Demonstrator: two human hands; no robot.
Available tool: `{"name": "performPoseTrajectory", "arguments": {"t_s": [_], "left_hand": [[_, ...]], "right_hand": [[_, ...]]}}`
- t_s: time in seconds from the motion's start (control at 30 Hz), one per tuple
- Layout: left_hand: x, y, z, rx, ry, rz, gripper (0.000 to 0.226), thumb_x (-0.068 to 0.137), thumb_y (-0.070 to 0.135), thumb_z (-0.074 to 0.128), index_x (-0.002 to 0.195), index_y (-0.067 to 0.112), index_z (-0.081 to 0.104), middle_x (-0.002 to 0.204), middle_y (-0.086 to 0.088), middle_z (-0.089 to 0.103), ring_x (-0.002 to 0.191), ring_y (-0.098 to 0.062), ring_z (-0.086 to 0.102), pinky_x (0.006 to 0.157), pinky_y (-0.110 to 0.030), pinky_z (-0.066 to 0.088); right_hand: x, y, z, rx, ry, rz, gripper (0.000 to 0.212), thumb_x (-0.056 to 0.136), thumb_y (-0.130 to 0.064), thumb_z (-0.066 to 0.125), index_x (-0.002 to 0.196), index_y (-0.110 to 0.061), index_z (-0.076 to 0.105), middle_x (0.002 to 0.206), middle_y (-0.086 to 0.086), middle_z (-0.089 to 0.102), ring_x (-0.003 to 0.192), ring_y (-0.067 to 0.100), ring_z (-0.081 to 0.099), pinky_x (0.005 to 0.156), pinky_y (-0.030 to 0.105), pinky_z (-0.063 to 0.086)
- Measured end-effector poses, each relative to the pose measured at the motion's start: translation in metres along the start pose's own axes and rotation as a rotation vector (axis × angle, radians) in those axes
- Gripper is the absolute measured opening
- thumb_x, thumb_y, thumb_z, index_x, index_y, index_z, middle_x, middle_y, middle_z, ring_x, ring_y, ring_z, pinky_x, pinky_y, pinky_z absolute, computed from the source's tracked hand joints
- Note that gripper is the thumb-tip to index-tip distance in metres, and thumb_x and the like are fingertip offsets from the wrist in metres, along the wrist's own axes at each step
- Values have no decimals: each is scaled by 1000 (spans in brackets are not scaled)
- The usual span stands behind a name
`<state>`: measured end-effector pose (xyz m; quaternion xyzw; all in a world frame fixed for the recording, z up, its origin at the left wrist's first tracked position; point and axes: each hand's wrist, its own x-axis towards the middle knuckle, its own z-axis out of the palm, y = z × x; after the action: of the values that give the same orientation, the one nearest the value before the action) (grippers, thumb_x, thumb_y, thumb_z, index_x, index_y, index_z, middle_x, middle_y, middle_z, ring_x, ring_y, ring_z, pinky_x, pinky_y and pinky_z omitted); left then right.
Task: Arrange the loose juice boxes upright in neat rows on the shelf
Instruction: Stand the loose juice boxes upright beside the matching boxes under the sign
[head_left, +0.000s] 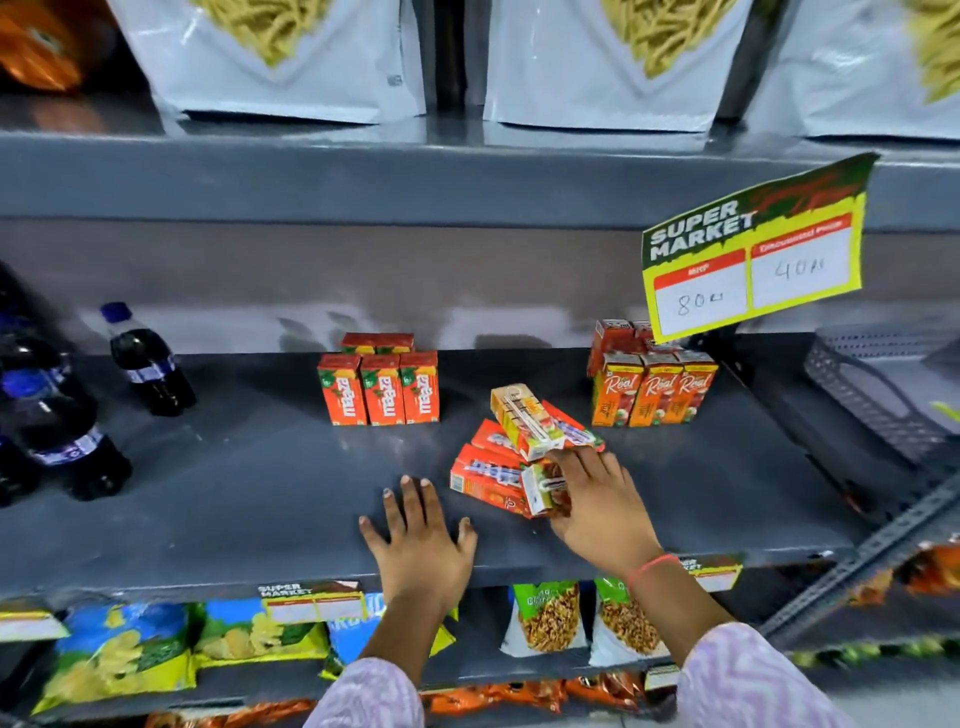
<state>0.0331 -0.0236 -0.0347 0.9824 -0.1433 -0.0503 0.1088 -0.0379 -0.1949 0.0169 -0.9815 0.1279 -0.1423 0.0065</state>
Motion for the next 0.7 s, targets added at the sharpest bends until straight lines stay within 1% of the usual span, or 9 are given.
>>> {"name": "performPoseTrajectory", "arguments": {"t_s": [0.07, 0.13, 0.2, 0.27, 0.37, 0.47, 0.53, 0.63, 0.7], "left_hand": [[1, 0, -1, -5, -10, 9, 87, 73, 56, -7, 147, 12, 4, 159, -8, 3, 146, -29, 2, 115, -59, 2], [5, 0, -4, -14, -21, 15, 73, 88, 54, 12, 147, 13, 4, 159, -7, 2, 146, -28, 1, 116, -57, 2], [9, -2, -6, -23, -23, 25, 70, 92, 52, 25, 148, 13, 5, 159, -6, 2, 146, -27, 1, 116, -56, 2], [12, -2, -7, -28, -14, 29, 70, 91, 52, 23, 148, 14, 7, 159, -5, 3, 146, -26, 2, 117, -55, 3], [18, 0, -8, -44, -12, 1, 66, 93, 47, 24, 148, 15, 7, 159, -5, 3, 147, -25, 2, 117, -54, 3], [25, 8, -10, -68, -15, -38, 61, 96, 40, 24, 147, 14, 7, 159, -6, 2, 146, -27, 2, 118, -53, 3], [27, 11, -10, -82, -7, -51, 58, 97, 37, 22, 147, 13, 8, 159, -7, 3, 146, -29, 2, 119, -51, 4], [28, 12, -8, -98, 21, -57, 56, 97, 35, 21, 147, 13, 9, 159, -7, 5, 146, -29, 4, 119, -50, 5], [27, 12, -7, -105, 40, -60, 55, 97, 34, 22, 147, 13, 11, 159, -7, 7, 146, -28, 5, 119, -49, 5]], "right_hand": [[2, 4, -4, 1, -19, -44, 59, 45, -26, 75, 101, -12, 66, 94, 9, 70, 79, 34, 67, 65, 39, 58], [5, 10, -10, 56, -26, -28, 53, 60, -24, 70, 110, -10, 63, 107, 11, 66, 96, 36, 61, 78, 43, 53], [7, 19, -15, 174, -51, 67, 52, 72, -23, 68, 120, -9, 55, 118, 11, 58, 108, 33, 50, 91, 38, 44], [7, 32, -21, 358, 15, 245, 48, 75, -21, 69, 118, -8, 53, 118, 11, 54, 110, 31, 47, 89, 36, 42], [11, 52, -29, 643, 130, 530, 41, 73, -10, 71, 108, 0, 53, 113, 18, 52, 106, 35, 49, 78, 34, 39], [19, 76, -27, 798, 229, 761, 37, 73, -8, 71, 104, 4, 53, 110, 23, 54, 102, 38, 52, 77, 33, 37], [27, 87, -21, 827, 269, 831, 37, 72, -12, 72, 101, 5, 56, 107, 25, 57, 103, 40, 54, 79, 37, 42], [42, 92, -17, 855, 316, 874, 31, 71, -12, 73, 94, 1, 55, 102, 23, 58, 104, 39, 54, 77, 37, 41], [47, 89, -15, 870, 332, 894, 39, 74, -9, 73, 105, 4, 53, 110, 26, 56, 107, 36, 51, 85, 39, 42]]}}
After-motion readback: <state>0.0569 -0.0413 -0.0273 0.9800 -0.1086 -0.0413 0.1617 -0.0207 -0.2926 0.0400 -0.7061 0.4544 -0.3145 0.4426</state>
